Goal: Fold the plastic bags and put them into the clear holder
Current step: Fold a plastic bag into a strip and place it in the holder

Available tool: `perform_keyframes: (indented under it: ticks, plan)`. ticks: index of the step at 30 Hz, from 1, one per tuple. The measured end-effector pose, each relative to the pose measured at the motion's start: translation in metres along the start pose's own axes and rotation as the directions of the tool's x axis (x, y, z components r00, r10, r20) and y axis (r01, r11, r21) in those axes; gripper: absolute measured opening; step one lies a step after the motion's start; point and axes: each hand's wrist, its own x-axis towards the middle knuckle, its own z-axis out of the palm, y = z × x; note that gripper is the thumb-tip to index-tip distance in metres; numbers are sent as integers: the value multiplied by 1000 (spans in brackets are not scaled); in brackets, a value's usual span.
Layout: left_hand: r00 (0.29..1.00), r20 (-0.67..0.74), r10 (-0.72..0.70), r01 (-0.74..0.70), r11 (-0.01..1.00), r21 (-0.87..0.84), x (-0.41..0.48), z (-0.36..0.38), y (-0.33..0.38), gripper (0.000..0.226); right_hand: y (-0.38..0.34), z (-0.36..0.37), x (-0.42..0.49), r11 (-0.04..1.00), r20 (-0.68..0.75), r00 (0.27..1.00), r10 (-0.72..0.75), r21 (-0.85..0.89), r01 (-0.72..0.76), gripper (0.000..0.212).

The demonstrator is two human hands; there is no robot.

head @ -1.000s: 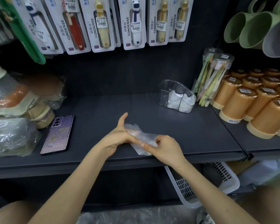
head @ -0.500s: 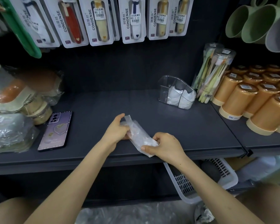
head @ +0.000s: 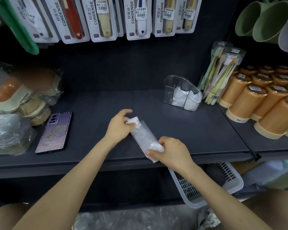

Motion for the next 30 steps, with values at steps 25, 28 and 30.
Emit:
perform_keyframes:
  ticks: [25, 28, 30]
  plan:
    - [979, -180, 93, -57, 979, 196, -16, 29, -13, 35, 49, 2, 1, 869, -143, 892, -429, -336, 364, 60]
    - [983, -164, 83, -56, 984, 167, -14, 26, -15, 34, 49, 14, -5, 860, 12, 935, -355, -388, 332, 74]
    - [992, -124, 3, 7, 997, 78, -8, 22, -15, 33, 51, 14, -5, 855, 60, 940, -337, -400, 332, 87]
